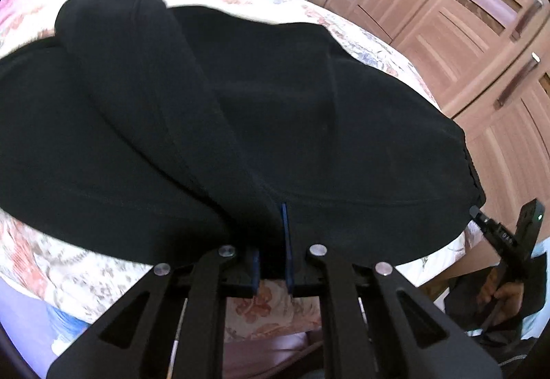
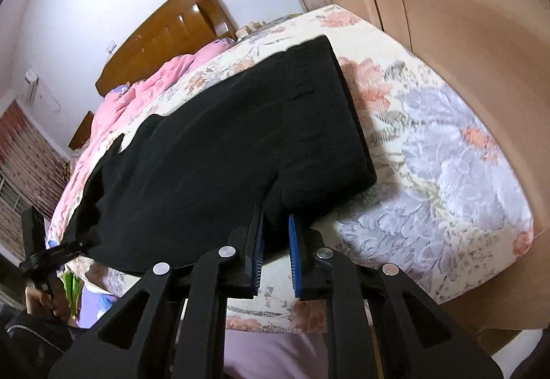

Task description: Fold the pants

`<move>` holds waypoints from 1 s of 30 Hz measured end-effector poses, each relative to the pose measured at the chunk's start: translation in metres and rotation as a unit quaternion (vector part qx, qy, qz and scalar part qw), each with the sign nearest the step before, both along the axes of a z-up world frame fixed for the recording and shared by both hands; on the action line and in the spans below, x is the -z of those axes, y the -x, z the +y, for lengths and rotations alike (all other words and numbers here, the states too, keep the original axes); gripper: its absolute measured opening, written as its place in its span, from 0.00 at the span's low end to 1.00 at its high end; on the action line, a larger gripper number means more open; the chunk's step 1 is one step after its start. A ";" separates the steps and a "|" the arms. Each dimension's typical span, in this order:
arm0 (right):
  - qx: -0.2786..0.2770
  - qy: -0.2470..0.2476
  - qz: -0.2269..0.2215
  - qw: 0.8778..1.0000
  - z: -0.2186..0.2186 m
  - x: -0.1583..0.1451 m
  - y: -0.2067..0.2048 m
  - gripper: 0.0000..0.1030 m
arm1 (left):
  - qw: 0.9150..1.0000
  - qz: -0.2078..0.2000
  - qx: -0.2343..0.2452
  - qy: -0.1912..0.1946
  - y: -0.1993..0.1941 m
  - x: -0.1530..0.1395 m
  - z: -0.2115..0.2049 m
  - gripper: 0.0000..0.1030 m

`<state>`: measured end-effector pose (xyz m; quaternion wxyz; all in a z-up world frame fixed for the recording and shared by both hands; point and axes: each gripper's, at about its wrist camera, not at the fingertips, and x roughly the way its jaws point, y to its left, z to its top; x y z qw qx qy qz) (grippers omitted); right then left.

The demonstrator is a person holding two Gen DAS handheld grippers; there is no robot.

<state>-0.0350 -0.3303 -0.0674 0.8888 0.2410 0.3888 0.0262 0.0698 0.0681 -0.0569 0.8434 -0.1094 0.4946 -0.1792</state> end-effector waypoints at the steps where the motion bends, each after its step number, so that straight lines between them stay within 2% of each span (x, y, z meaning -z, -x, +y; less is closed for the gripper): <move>1: -0.001 -0.003 -0.006 1.000 0.000 -0.004 0.001 0.13 | 1.000 -0.005 0.003 -0.004 0.000 -0.002 -0.001 0.10; 3: -0.002 -0.005 -0.012 1.000 0.000 -0.007 0.002 0.13 | 1.000 -0.009 0.004 -0.004 -0.001 -0.006 0.002 0.10; 5: -0.002 -0.003 0.003 1.000 0.000 0.000 0.001 0.13 | 1.000 -0.012 0.003 -0.005 -0.005 -0.009 0.000 0.10; 8: 0.011 -0.035 0.012 0.999 -0.007 0.014 0.002 0.12 | 1.000 -0.003 0.000 -0.008 -0.008 -0.001 -0.005 0.10; 11: 0.005 -0.020 0.004 1.000 -0.003 0.005 0.004 0.12 | 1.000 -0.008 -0.001 -0.009 -0.006 -0.002 -0.010 0.10; 13: 0.006 -0.022 0.007 1.000 -0.004 0.008 0.002 0.12 | 1.000 -0.010 0.002 -0.014 -0.006 -0.001 -0.011 0.11; 14: 0.006 -0.026 0.010 1.000 -0.006 0.011 0.001 0.12 | 1.000 -0.006 0.003 -0.018 -0.006 0.001 -0.012 0.16; 15: 0.005 -0.027 0.012 1.000 -0.005 0.012 0.001 0.13 | 1.000 -0.002 0.005 -0.020 -0.007 0.003 -0.012 0.17; 16: 0.005 -0.029 0.011 1.000 -0.005 0.010 0.002 0.20 | 1.000 -0.002 0.006 -0.018 -0.007 0.003 -0.012 0.19; 17: 0.007 -0.027 0.015 1.000 -0.005 0.007 0.003 0.25 | 1.000 -0.004 0.002 -0.021 -0.005 0.001 -0.009 0.35; 18: 0.008 -0.023 0.018 1.000 -0.005 0.004 0.006 0.40 | 1.000 -0.010 -0.005 -0.028 -0.004 -0.003 -0.006 0.58; 19: 0.013 -0.013 0.018 1.000 -0.006 -0.001 0.010 0.59 | 0.998 -0.031 -0.025 -0.046 0.001 -0.012 0.001 0.69; 20: 0.024 0.003 0.012 1.000 -0.007 -0.008 0.015 0.66 | 0.996 -0.053 -0.041 -0.058 0.004 -0.021 0.006 0.76; 23: 0.049 0.052 -0.024 0.997 -0.006 -0.033 0.019 0.68 | 0.987 -0.119 -0.067 -0.088 0.008 -0.052 0.018 0.76; 25: 0.035 0.062 -0.053 0.996 0.004 -0.049 0.008 0.68 | 0.985 -0.143 -0.056 -0.080 0.001 -0.067 0.016 0.80; 27: -0.010 0.073 -0.059 0.995 0.026 -0.054 -0.018 0.68 | 0.984 -0.160 -0.023 -0.071 -0.016 -0.079 0.001 0.87; 30: -0.071 0.093 -0.031 0.993 0.065 -0.047 -0.070 0.68 | 0.983 -0.149 0.039 -0.103 -0.055 -0.076 -0.043 0.88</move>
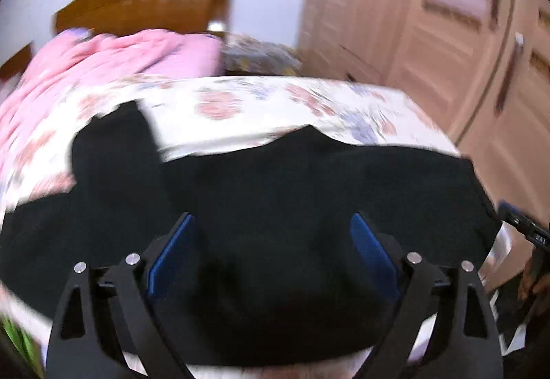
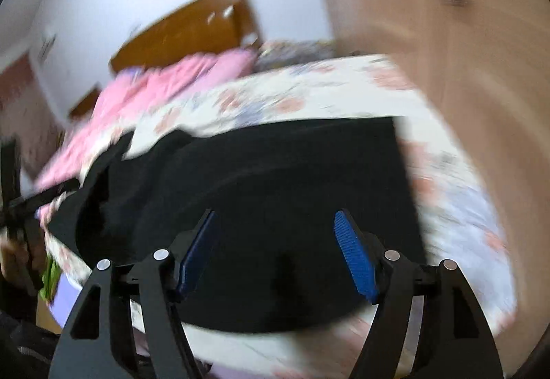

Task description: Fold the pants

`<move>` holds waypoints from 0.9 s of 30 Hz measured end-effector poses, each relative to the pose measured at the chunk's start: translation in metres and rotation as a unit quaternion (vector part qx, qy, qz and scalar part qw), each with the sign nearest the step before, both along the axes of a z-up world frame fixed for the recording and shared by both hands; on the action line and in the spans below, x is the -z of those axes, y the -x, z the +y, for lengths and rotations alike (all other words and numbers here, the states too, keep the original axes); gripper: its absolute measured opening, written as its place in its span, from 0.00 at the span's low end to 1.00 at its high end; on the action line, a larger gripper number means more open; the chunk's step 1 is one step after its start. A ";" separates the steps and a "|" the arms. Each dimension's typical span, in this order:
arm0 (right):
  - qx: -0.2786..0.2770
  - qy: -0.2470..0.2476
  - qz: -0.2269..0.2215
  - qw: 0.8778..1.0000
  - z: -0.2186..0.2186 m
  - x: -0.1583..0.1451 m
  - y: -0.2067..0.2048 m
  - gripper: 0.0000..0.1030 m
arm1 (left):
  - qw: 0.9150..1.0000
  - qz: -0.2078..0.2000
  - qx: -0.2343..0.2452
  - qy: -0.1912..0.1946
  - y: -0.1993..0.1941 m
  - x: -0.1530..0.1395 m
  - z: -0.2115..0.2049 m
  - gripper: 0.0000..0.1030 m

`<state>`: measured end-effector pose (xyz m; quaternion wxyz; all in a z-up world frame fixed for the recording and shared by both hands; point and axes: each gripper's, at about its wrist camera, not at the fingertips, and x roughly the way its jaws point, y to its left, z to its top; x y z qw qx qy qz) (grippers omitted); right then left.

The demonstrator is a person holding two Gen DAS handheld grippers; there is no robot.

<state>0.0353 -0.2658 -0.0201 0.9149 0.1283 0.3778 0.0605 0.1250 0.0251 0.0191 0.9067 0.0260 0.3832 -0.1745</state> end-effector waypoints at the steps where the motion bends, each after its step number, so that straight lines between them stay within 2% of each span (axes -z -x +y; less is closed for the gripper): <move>1: -0.013 0.001 0.008 1.000 0.010 0.002 -0.013 0.68 | 1.000 0.004 0.004 -0.010 -0.008 0.002 -0.008 0.88; 3: -0.038 0.010 0.026 0.999 0.031 0.006 -0.041 0.70 | 0.999 0.026 0.011 -0.030 -0.024 0.013 -0.030 0.88; 6: -0.071 0.038 0.028 0.996 0.061 0.002 -0.069 0.84 | 0.998 0.051 0.028 -0.036 -0.032 0.028 -0.035 0.90; 7: -0.079 0.045 0.028 0.995 0.068 0.002 -0.078 0.84 | 0.997 0.053 0.028 -0.042 -0.034 0.031 -0.033 0.91; 10: -0.096 0.046 0.031 0.994 0.090 0.003 -0.101 0.84 | 0.996 0.055 -0.002 -0.070 -0.052 0.033 -0.004 0.92; 12: -0.102 0.052 0.029 0.993 0.103 0.004 -0.114 0.84 | 0.994 0.059 -0.045 -0.078 -0.081 0.027 0.028 0.97; 14: -0.102 0.053 0.027 0.993 0.116 0.006 -0.126 0.84 | 0.988 0.068 -0.106 -0.088 -0.121 0.022 0.068 0.97; 15: -0.100 0.050 0.028 0.993 0.122 0.008 -0.131 0.84 | 0.986 0.081 -0.120 -0.087 -0.133 0.021 0.081 0.96; 17: -0.100 0.036 0.035 0.994 0.131 0.016 -0.138 0.84 | 0.982 0.120 -0.125 -0.071 -0.164 0.023 0.106 0.96; 20: -0.098 0.046 0.056 0.993 0.142 0.033 -0.143 0.84 | 0.979 0.139 -0.115 -0.091 -0.193 0.028 0.116 0.95; 22: -0.095 0.053 0.064 0.992 0.143 0.039 -0.146 0.84 | 0.979 0.148 -0.096 -0.101 -0.205 0.034 0.111 0.91; 25: -0.090 0.049 0.066 0.993 0.142 0.039 -0.149 0.85 | 0.974 0.162 -0.088 -0.135 -0.231 0.052 0.100 0.82; 26: -0.089 0.048 0.067 0.993 0.142 0.040 -0.149 0.85 | 0.971 0.167 -0.089 -0.143 -0.239 0.059 0.098 0.76; 27: -0.089 0.049 0.066 0.993 0.143 0.040 -0.149 0.85 | 0.969 0.177 -0.091 -0.149 -0.247 0.067 0.097 0.65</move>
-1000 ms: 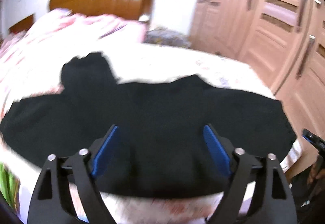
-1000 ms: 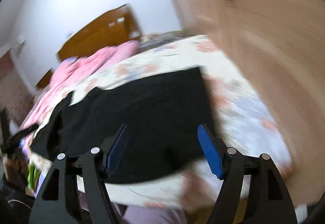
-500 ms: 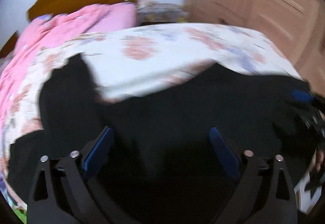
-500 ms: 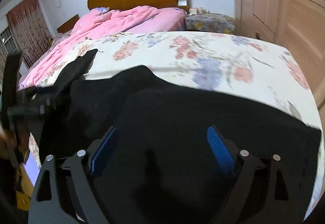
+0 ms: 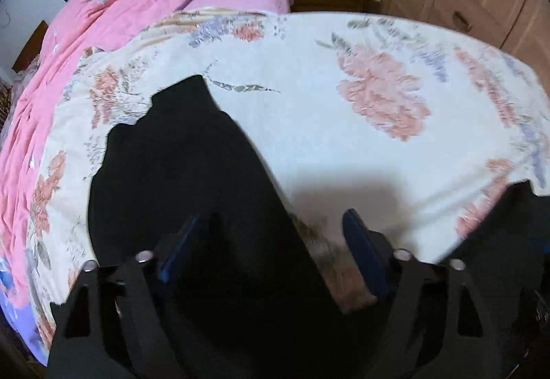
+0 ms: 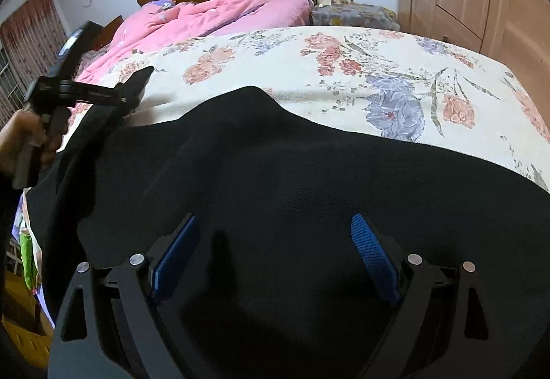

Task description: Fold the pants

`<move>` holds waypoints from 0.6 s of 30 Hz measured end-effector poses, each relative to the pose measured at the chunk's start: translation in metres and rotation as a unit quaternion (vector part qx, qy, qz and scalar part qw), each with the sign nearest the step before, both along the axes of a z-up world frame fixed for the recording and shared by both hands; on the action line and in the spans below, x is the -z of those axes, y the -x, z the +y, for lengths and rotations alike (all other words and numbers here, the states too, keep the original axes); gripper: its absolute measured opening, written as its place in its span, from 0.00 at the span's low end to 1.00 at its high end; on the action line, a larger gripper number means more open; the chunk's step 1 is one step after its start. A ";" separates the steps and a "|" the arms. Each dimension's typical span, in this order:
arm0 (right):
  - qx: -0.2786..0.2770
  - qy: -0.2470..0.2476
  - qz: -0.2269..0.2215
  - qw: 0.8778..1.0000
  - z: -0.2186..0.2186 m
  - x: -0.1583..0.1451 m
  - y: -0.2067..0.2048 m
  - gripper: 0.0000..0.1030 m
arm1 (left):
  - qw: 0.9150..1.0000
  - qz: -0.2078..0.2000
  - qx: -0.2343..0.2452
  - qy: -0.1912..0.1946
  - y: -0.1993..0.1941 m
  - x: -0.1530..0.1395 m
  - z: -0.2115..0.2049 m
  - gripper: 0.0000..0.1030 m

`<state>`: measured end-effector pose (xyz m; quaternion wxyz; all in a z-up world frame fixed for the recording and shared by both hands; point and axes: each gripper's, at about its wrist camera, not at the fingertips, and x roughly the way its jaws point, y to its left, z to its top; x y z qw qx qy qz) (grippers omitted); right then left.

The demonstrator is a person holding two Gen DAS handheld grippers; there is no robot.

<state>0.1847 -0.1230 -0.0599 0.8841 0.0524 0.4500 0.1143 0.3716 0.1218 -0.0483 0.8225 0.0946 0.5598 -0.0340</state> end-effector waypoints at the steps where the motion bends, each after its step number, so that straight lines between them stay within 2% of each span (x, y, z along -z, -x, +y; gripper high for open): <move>1: 0.000 0.003 -0.001 1.000 0.001 0.000 0.001 0.85 | 1.000 0.010 -0.003 -0.010 -0.005 0.007 0.000 0.60; 2: 0.000 0.005 -0.002 1.000 0.001 0.000 0.002 0.85 | 1.000 0.000 -0.003 -0.002 -0.006 0.006 0.003 0.47; 3: 0.000 0.007 -0.003 1.000 0.002 0.000 0.002 0.85 | 1.000 0.000 -0.010 -0.005 -0.007 0.007 0.006 0.25; 4: 0.000 0.007 -0.003 1.000 0.002 0.000 0.002 0.85 | 1.000 -0.006 -0.017 -0.006 -0.006 0.006 0.011 0.15; 6: 0.001 0.009 -0.003 1.000 0.002 0.000 0.001 0.85 | 0.999 -0.037 -0.019 0.026 0.005 -0.006 0.026 0.07; 10: 0.000 0.016 -0.004 1.000 0.004 0.000 0.001 0.85 | 0.989 -0.125 -0.043 0.062 0.050 -0.050 0.067 0.06; 13: 0.004 0.005 -0.005 1.000 -0.001 0.000 0.001 0.85 | 0.973 -0.197 -0.082 0.088 0.123 -0.092 0.111 0.06; 16: 0.005 -0.011 -0.005 1.000 -0.005 0.000 0.001 0.85 | 0.962 -0.216 -0.126 0.111 0.192 -0.109 0.145 0.06; 18: 0.005 -0.015 -0.004 1.000 -0.006 0.000 0.000 0.85 | 0.956 -0.208 -0.175 0.113 0.239 -0.097 0.174 0.06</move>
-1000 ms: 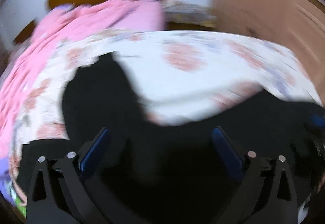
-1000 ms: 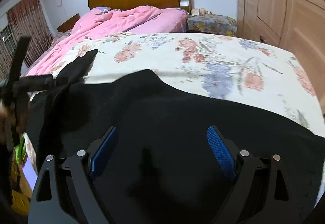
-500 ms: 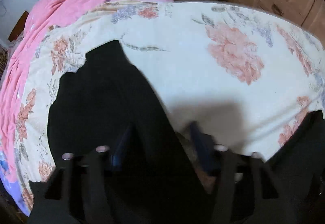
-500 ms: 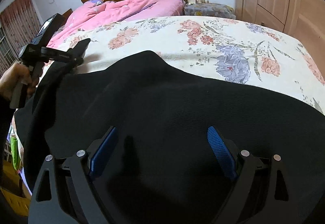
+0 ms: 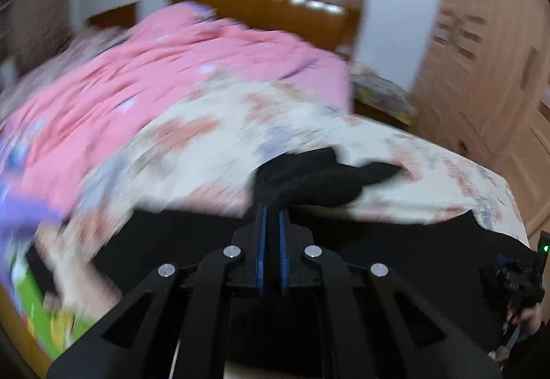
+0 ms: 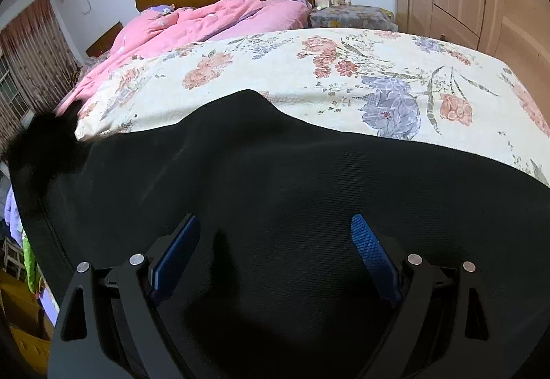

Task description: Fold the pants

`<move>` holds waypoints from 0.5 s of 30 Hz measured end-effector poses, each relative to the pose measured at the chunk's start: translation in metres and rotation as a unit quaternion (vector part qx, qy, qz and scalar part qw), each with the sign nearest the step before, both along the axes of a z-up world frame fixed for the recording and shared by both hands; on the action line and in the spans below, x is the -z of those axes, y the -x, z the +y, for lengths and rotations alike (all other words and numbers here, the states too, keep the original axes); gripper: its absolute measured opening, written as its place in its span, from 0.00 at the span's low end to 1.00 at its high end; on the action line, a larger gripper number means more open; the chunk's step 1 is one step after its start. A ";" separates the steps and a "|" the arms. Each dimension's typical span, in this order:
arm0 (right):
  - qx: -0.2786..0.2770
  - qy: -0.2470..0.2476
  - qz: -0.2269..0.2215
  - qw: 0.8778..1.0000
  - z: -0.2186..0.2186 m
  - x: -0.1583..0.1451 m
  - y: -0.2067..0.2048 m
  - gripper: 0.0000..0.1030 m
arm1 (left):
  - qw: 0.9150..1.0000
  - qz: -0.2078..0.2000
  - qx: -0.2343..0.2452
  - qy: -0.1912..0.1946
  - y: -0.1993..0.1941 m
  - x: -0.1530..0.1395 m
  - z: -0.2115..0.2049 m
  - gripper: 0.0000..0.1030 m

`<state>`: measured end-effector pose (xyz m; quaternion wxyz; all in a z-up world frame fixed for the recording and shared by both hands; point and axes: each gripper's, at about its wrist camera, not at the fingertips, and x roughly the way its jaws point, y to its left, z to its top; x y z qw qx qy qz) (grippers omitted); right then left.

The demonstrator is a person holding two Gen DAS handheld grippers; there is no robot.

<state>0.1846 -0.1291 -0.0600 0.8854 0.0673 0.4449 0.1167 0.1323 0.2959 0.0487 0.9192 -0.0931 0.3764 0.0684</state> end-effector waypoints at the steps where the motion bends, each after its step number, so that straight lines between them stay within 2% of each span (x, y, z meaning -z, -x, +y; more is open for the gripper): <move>1: 0.000 0.000 0.001 1.000 0.000 0.000 0.000 0.85 | 1.000 0.018 -0.020 0.003 0.015 0.013 0.012 0.06; 3: -0.001 0.000 0.002 1.000 0.000 0.000 -0.001 0.85 | 0.996 0.061 -0.052 0.049 0.038 0.061 0.045 0.06; 4: -0.001 0.000 0.002 1.000 0.001 0.000 -0.001 0.85 | 0.993 0.075 -0.063 0.063 0.042 0.078 0.054 0.06; 5: -0.001 0.000 0.002 1.000 0.001 0.000 -0.001 0.85 | 0.990 0.092 -0.082 0.061 0.049 0.099 0.061 0.06; 6: -0.002 0.001 0.003 1.000 0.001 0.000 -0.001 0.85 | 0.990 0.092 -0.090 0.050 0.055 0.108 0.063 0.06; 8: -0.003 0.008 0.002 1.000 0.002 -0.001 0.000 0.85 | 0.992 0.069 -0.095 0.054 0.063 0.112 0.064 0.08; 10: -0.006 0.015 0.001 1.000 0.003 0.000 0.001 0.85 | 0.991 0.054 -0.102 0.060 0.065 0.105 0.063 0.31; 11: -0.005 0.016 0.000 1.000 0.003 0.000 0.002 0.85 | 0.993 0.041 -0.099 0.053 0.065 0.098 0.057 0.51; 12: -0.005 0.015 0.000 1.000 0.003 0.000 0.002 0.85 | 0.995 0.028 -0.092 0.032 0.069 0.088 0.050 0.57; 14: -0.003 0.015 0.000 1.000 0.003 0.001 0.001 0.85 | 0.997 0.016 -0.053 -0.047 0.069 0.071 0.025 0.58; 15: -0.003 0.016 0.000 1.000 0.003 0.001 0.001 0.85 | 0.996 0.013 -0.030 -0.079 0.070 0.066 0.013 0.62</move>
